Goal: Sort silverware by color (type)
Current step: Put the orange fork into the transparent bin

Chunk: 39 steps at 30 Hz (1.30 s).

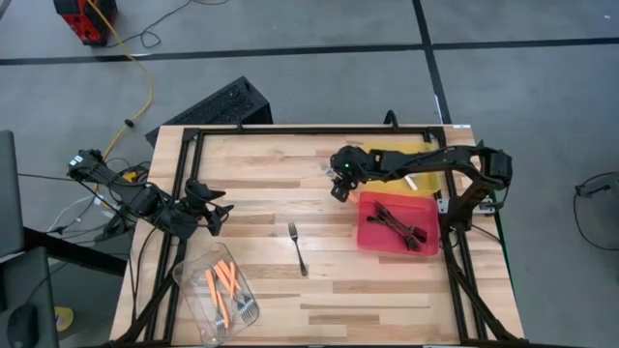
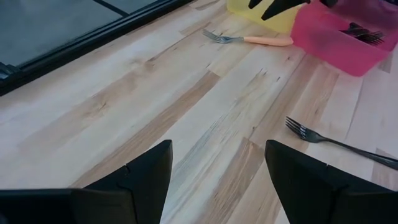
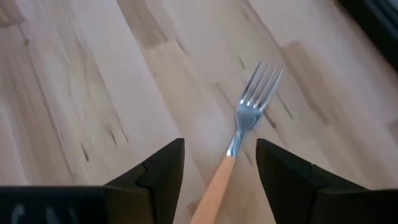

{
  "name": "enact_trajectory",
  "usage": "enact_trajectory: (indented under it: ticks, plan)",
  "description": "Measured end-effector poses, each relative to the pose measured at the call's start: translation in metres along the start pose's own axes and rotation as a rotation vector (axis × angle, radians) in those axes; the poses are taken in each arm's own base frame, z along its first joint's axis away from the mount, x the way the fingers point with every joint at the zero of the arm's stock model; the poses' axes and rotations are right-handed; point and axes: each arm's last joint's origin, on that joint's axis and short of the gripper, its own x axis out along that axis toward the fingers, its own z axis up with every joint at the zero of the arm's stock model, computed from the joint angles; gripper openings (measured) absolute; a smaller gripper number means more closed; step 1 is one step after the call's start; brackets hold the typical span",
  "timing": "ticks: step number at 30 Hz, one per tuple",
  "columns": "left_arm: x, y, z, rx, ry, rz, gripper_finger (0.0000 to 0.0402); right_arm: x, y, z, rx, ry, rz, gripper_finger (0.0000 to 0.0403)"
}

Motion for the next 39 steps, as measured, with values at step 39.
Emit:
enact_trajectory:
  ticks: [39]
  plan:
    - [0.0, 0.0, 0.0, -0.01, 0.014, -0.01, 0.0242, 0.078, 0.0, -0.011, -0.018, 0.416, -0.01, 0.0208]
